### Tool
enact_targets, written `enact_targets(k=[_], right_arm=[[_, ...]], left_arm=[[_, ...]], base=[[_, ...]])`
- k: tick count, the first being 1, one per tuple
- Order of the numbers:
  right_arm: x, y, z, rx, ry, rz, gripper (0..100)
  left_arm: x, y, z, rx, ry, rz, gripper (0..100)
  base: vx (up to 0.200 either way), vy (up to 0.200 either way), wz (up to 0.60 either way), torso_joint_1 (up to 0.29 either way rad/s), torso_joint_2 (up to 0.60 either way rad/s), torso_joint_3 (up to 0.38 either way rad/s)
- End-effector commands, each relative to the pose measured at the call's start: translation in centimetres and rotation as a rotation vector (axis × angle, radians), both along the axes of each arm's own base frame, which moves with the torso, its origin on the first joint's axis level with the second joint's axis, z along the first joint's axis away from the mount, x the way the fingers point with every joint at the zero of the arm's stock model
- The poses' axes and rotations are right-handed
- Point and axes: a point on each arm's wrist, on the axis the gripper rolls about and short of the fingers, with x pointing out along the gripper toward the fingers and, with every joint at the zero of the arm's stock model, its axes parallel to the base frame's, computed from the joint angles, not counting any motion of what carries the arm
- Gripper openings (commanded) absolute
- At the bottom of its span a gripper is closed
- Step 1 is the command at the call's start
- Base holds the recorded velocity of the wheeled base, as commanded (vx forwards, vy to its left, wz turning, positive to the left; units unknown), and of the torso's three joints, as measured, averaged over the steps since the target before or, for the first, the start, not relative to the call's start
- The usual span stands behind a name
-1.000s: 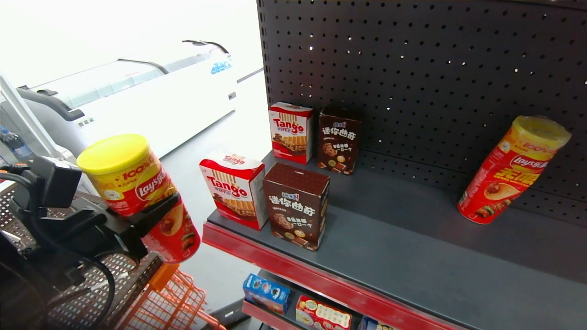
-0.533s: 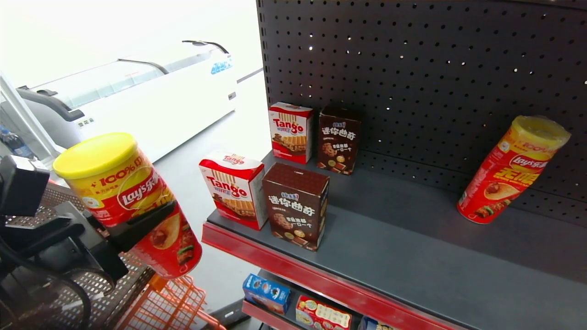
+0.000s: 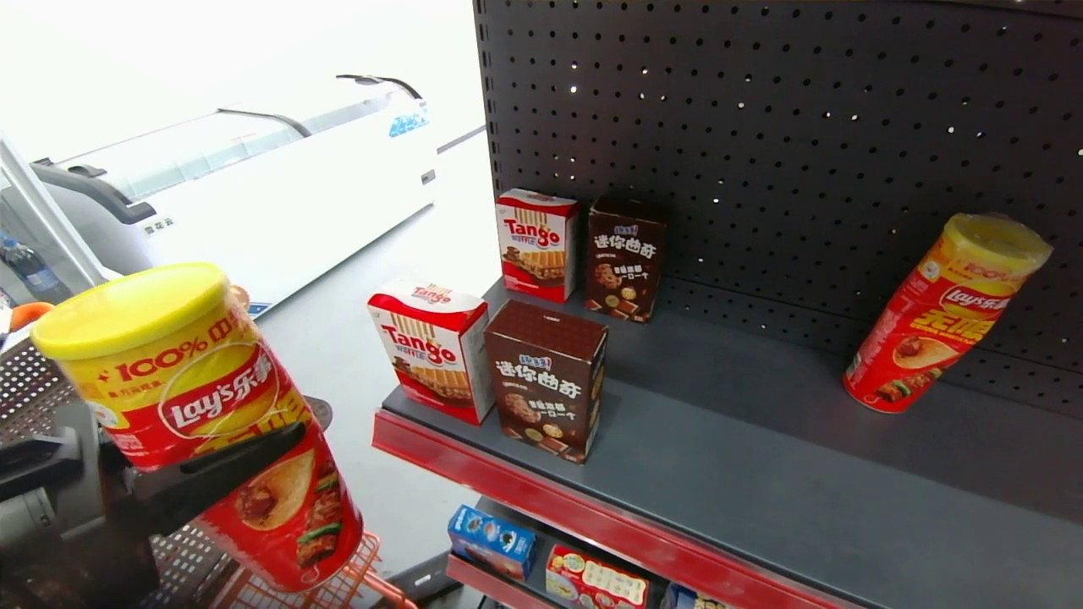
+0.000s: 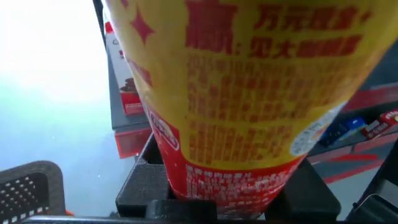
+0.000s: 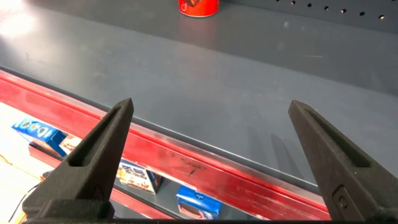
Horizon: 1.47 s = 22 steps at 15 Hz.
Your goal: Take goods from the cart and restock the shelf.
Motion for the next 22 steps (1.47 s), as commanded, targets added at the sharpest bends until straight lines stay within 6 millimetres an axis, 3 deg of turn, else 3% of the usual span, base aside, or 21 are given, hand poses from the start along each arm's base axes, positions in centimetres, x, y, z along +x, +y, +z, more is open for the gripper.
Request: enact_targets(k=[1, 8, 12, 18, 22], right_arm=[[0.0, 0.0, 0.0, 0.001, 0.001, 0.001, 100], [0.0, 0.0, 0.0, -0.001, 0.001, 0.001, 100], [0.0, 0.0, 0.0, -0.001, 0.001, 0.001, 100], [0.0, 0.0, 0.0, -0.001, 0.001, 0.001, 100], [0.0, 0.0, 0.0, -0.001, 0.001, 0.002, 100]], left_arm=[[-0.4, 0.0, 0.3, -0.003, -0.019, -0.008, 0], [-0.9, -1.2, 0.1, -0.007, -0.014, -0.225, 0], [-1.1, -2.2, 0.0, -0.007, -0.008, -0.311, 0], [-0.8, -2.3, 0.0, -0.006, 0.0, -0.327, 0], [-0.8, -2.4, -0.2, -0.005, 0.009, -0.327, 0]], base=[[0.0, 0.0, 0.0, 0.0, 0.0, 0.0], [0.0, 0.0, 0.0, 0.0, 0.0, 0.0], [0.0, 0.0, -0.6, 0.0, 0.0, 0.005], [0.0, 0.0, -0.6, 0.006, 0.0, 0.004], [0.0, 0.0, 0.0, 0.0, 0.0, 0.0]])
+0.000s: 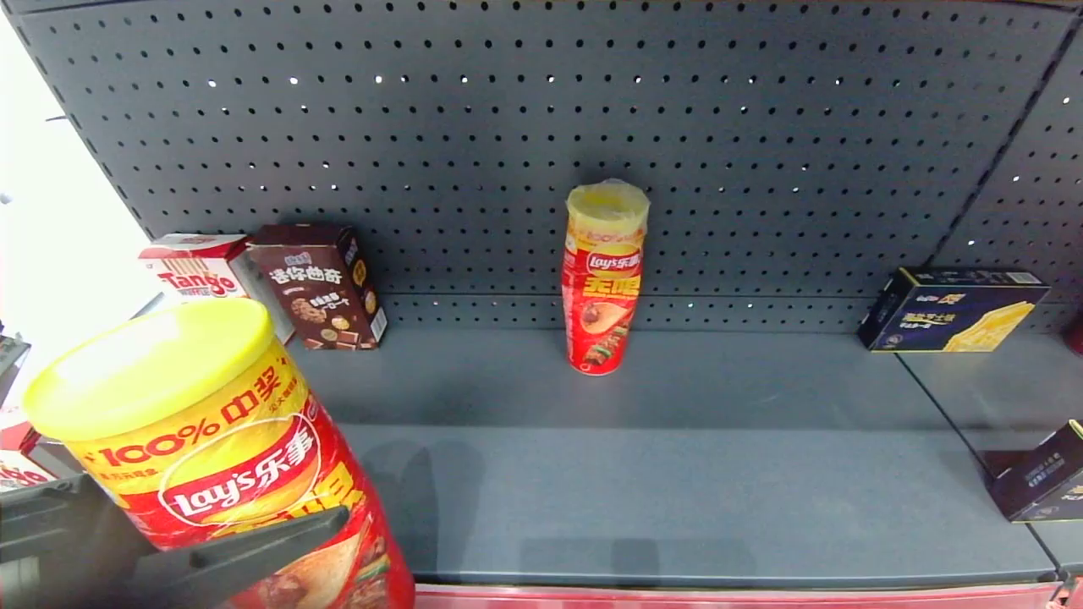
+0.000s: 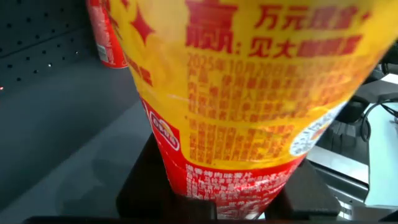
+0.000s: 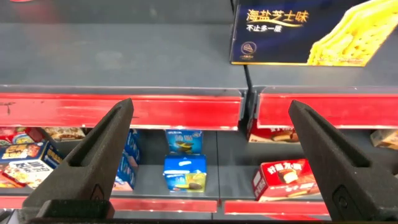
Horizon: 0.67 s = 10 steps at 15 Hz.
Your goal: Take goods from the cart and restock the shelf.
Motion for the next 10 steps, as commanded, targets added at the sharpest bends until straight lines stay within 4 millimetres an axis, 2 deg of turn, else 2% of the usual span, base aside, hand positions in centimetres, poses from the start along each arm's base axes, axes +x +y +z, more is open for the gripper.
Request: enact_targets(k=[1, 5, 7, 10], right_arm=[[0.01, 0.0, 0.02, 0.0, 0.0, 0.0, 100], [0.01, 0.0, 0.02, 0.0, 0.0, 0.0, 100], [0.01, 0.0, 0.02, 0.0, 0.0, 0.0, 100], [0.01, 0.0, 0.02, 0.0, 0.0, 0.0, 100]], left_arm=[[0.05, -0.03, -0.15, 0.002, 0.006, -0.001, 0], [-0.09, 0.02, -0.35, 0.003, 0.011, -0.001, 0], [-0.1, 0.02, -0.39, 0.004, 0.012, -0.001, 0], [-0.15, 0.06, -0.54, 0.005, 0.017, 0.001, 0]], base=[[0.0, 0.0, 0.0, 0.0, 0.0, 0.0], [0.0, 0.0, 0.0, 0.0, 0.0, 0.0], [0.0, 0.0, -0.6, 0.002, 0.0, 0.002], [0.0, 0.0, 0.0, 0.0, 0.0, 0.0]])
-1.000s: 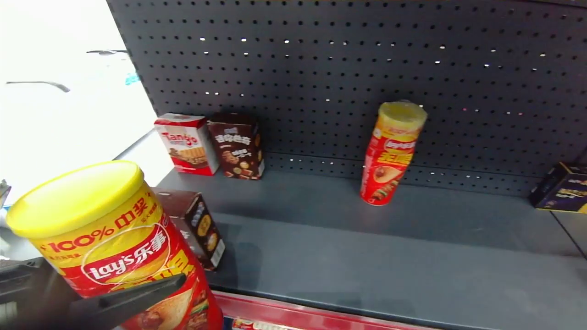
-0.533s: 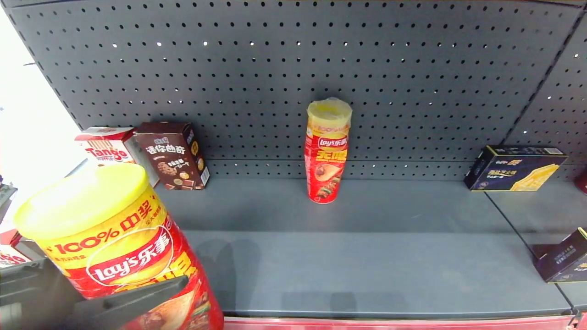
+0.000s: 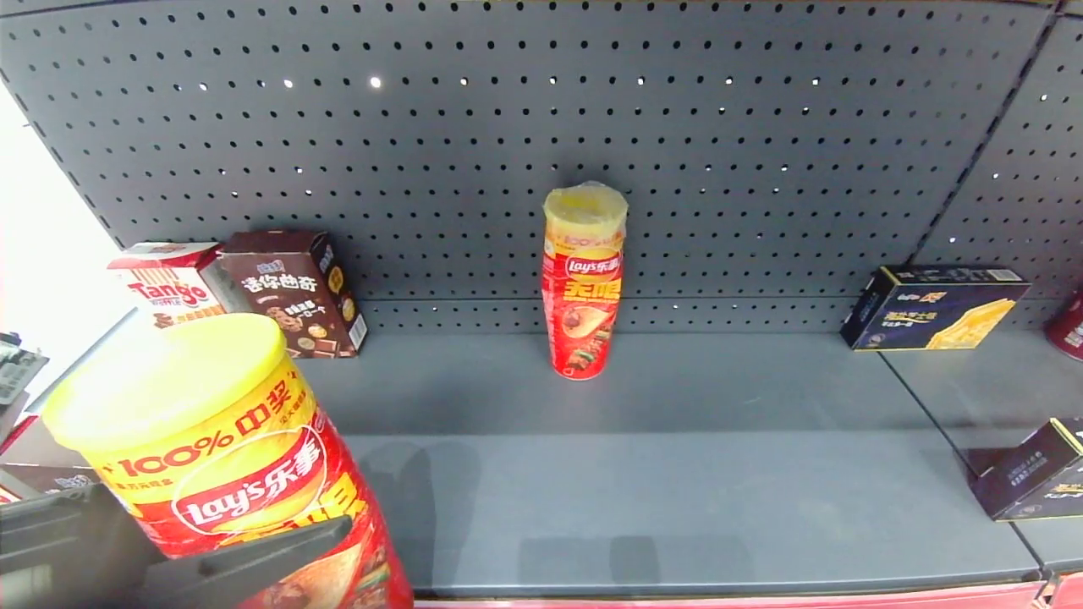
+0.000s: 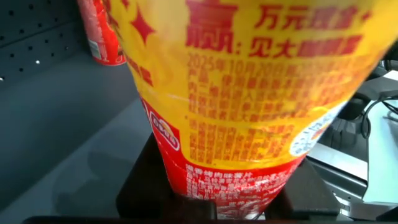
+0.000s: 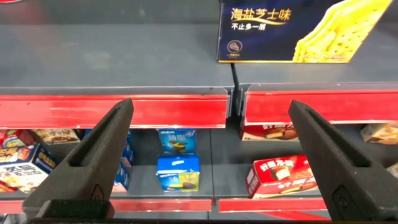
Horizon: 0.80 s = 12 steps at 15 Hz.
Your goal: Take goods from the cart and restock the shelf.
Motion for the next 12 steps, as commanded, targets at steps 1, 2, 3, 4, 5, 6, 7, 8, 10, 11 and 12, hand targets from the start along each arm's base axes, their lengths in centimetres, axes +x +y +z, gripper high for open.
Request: enact_targets(k=[1, 2, 3, 4, 5, 6, 7, 8, 10, 11, 12], right_arm=[[0.0, 0.0, 0.0, 0.0, 0.0, -0.001, 100], [0.0, 0.0, 0.0, 0.0, 0.0, -0.001, 100], [0.0, 0.0, 0.0, 0.0, 0.0, -0.002, 100], [0.0, 0.0, 0.0, 0.0, 0.0, -0.001, 100], [0.0, 0.0, 0.0, 0.0, 0.0, -0.001, 100], [0.0, 0.0, 0.0, -0.002, 0.0, 0.002, 100], [0.0, 0.0, 0.0, -0.002, 0.002, 0.004, 100], [0.0, 0.0, 0.0, -0.002, 0.0, 0.004, 100], [0.0, 0.0, 0.0, -0.014, 0.0, 0.004, 100], [-0.1, 0.0, 0.9, -0.023, -0.011, 0.004, 100], [-0.1, 0.0, 4.4, 0.0, -0.04, 0.028, 100]], left_arm=[[0.0, 0.0, -0.1, 0.0, 0.003, 0.003, 0], [-0.1, 0.0, 0.0, -0.001, 0.0, 0.003, 0], [0.0, 0.1, 0.2, -0.003, -0.007, 0.004, 0], [0.0, 0.1, 0.3, -0.004, -0.012, 0.006, 0], [-0.1, 0.1, 0.4, -0.006, -0.019, 0.004, 0], [-0.2, 0.1, 0.5, -0.006, -0.024, -0.001, 0], [-0.2, 0.0, 0.5, -0.005, -0.031, -0.005, 0], [-0.2, -0.1, 0.6, -0.004, -0.041, -0.02, 0], [-0.5, -0.5, 0.5, 0.003, -0.063, -0.065, 0], [-0.6, -0.7, 0.6, 0.013, -0.082, -0.085, 0], [-0.5, -0.8, 0.8, 0.015, -0.099, -0.088, 0]], base=[[0.0, 0.0, 0.0, 0.0, 0.0, 0.0], [0.0, 0.0, 0.0, 0.0, 0.0, 0.0], [0.0, 0.0, 0.0, 0.0, 0.0, 0.0], [0.0, 0.0, 0.0, 0.0, 0.0, 0.0], [0.0, 0.0, 0.0, 0.0, 0.0, 0.0], [0.0, 0.0, 0.0, 0.0, 0.0, 0.0], [0.0, 0.0, 0.0, 0.0, 0.0, 0.0], [0.0, 0.0, 0.0, 0.0, 0.0, 0.0], [0.0, 0.0, 0.0, 0.0, 0.0, 0.0], [0.0, 0.0, 0.0, 0.0, 0.0, 0.0], [0.0, 0.0, 0.0, 0.0, 0.0, 0.0]])
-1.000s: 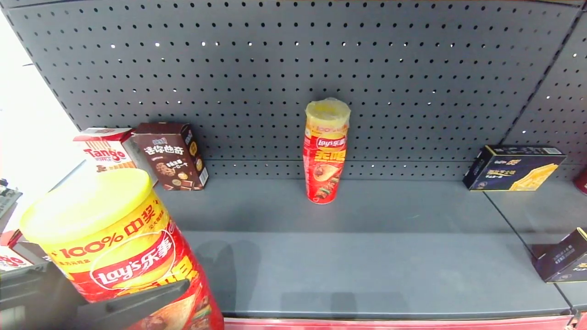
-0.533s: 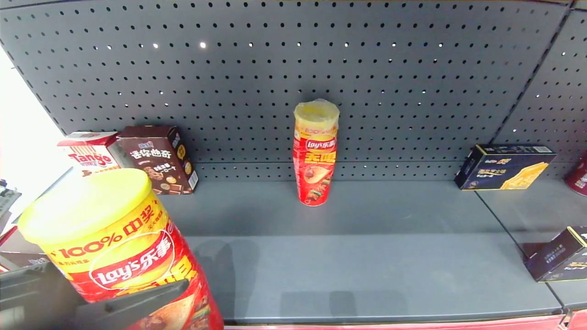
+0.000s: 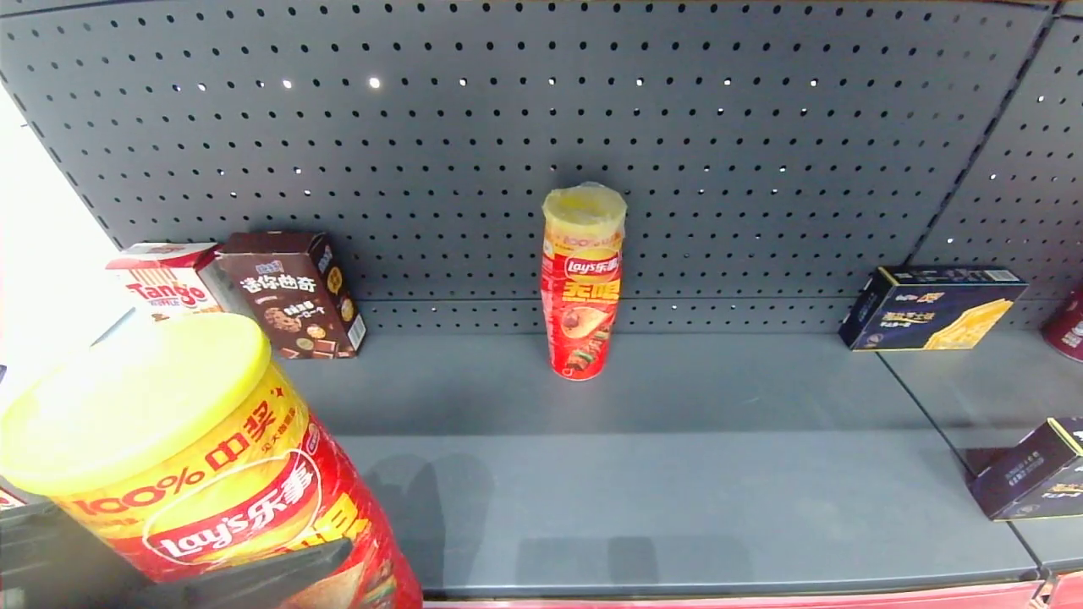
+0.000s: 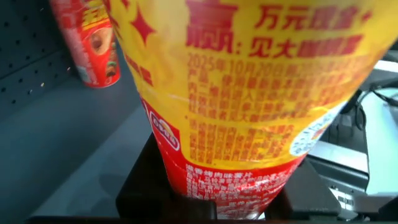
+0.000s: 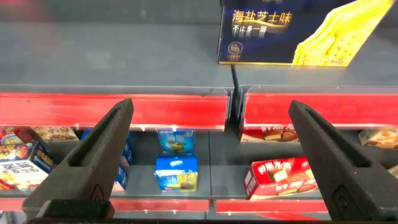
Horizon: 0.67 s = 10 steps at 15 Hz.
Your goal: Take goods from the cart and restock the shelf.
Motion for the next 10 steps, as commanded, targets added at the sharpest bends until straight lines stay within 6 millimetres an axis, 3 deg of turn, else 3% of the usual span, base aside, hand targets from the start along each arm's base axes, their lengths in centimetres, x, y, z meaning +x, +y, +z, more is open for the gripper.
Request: enact_targets(k=[1, 2, 5, 7, 10], right_arm=[[2.3, 0.2, 8.0, 0.071, 0.075, 0.162, 100], [2.4, 0.3, 9.5, 0.058, 0.052, 0.246, 100], [6.2, 1.1, 14.0, -0.011, 0.081, 0.364, 100], [8.5, 1.7, 14.9, -0.055, 0.128, 0.388, 100], [11.6, 2.9, 14.6, -0.105, 0.135, 0.442, 100]], left_arm=[[0.1, -0.3, 0.4, 0.0, -0.013, -0.007, 0], [0.3, -0.3, 0.4, 0.001, -0.013, 0.014, 0], [0.5, -0.3, 0.4, 0.003, -0.005, 0.034, 0], [0.5, -0.3, 0.3, 0.004, -0.004, 0.036, 0], [0.3, -0.3, -0.3, 0.011, 0.013, 0.03, 0]], base=[[0.0, 0.0, 0.0, 0.0, 0.0, 0.0], [0.0, 0.0, 0.0, 0.0, 0.0, 0.0], [0.0, 0.0, 0.0, 0.0, 0.0, 0.0], [0.0, 0.0, 0.0, 0.0, 0.0, 0.0], [0.0, 0.0, 0.0, 0.0, 0.0, 0.0]])
